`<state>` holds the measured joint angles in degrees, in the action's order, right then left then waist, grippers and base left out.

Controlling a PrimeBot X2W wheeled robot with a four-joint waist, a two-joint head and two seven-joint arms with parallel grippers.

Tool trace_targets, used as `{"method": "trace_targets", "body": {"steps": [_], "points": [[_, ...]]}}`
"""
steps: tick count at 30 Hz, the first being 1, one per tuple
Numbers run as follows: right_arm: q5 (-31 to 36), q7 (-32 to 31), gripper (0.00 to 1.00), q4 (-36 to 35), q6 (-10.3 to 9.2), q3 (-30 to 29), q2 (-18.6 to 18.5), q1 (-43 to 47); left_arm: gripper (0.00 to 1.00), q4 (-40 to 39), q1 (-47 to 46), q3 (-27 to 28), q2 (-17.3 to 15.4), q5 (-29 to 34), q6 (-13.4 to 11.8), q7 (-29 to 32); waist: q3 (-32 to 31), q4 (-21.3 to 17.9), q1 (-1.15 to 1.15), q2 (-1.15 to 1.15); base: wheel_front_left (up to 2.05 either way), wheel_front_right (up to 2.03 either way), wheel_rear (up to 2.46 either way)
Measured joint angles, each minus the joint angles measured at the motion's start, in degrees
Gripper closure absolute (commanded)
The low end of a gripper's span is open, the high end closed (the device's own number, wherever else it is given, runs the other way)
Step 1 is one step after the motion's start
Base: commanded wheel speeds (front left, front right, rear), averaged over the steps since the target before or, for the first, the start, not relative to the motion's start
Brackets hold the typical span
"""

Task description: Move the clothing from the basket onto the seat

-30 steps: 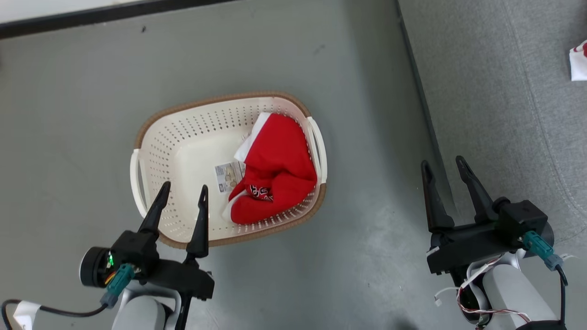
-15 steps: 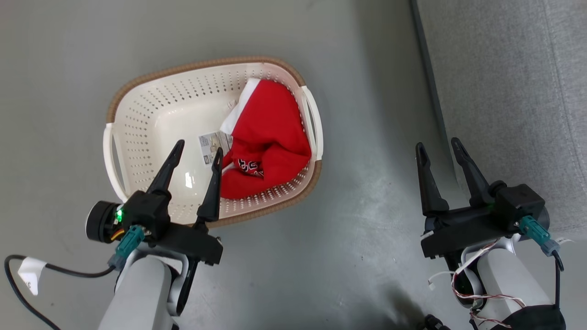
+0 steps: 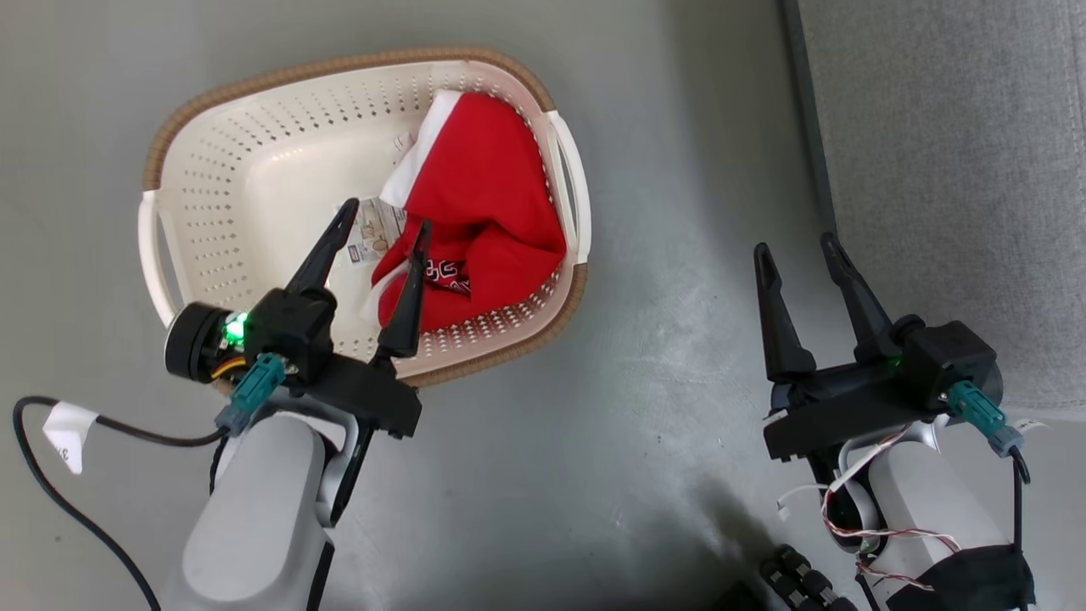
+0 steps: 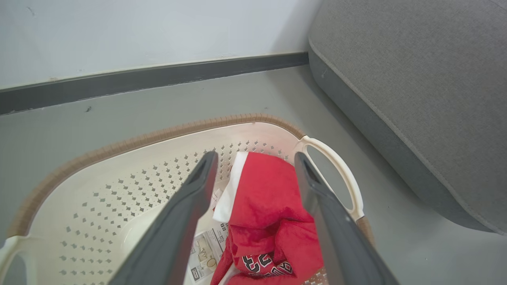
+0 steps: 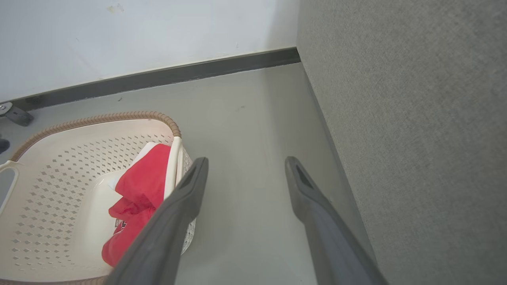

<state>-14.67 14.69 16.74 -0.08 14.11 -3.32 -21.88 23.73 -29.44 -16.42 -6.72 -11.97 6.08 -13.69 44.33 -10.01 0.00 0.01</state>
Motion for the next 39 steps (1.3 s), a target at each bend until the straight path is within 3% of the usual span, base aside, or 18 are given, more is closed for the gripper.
{"method": "trace_targets", "body": {"steps": [13, 26, 39], "points": [[-2.3, 0.0, 0.00, 0.2, -0.51, 2.2, 0.1, -1.3, 0.00, 4.3, -6.8, -2.4, -0.7, 1.9, 0.5, 2.6, 4.6, -2.2, 0.00, 0.00, 0.00, 0.00, 0.00], [-6.7, 0.0, 0.00, -0.8, -3.00, 6.4, 0.2, -2.6, 0.00, 8.5, -11.9, -3.2, -2.5, 2.5, 0.6, 5.5, 8.7, -4.0, 0.00, 0.00, 0.00, 0.00, 0.00], [-9.1, 0.0, 0.00, -1.3, -4.02, 9.3, 0.3, -3.4, 0.00, 11.7, -16.7, -3.9, -4.8, 3.1, 1.0, 8.3, 12.5, -6.4, 0.00, 0.00, 0.00, 0.00, 0.00]]}}
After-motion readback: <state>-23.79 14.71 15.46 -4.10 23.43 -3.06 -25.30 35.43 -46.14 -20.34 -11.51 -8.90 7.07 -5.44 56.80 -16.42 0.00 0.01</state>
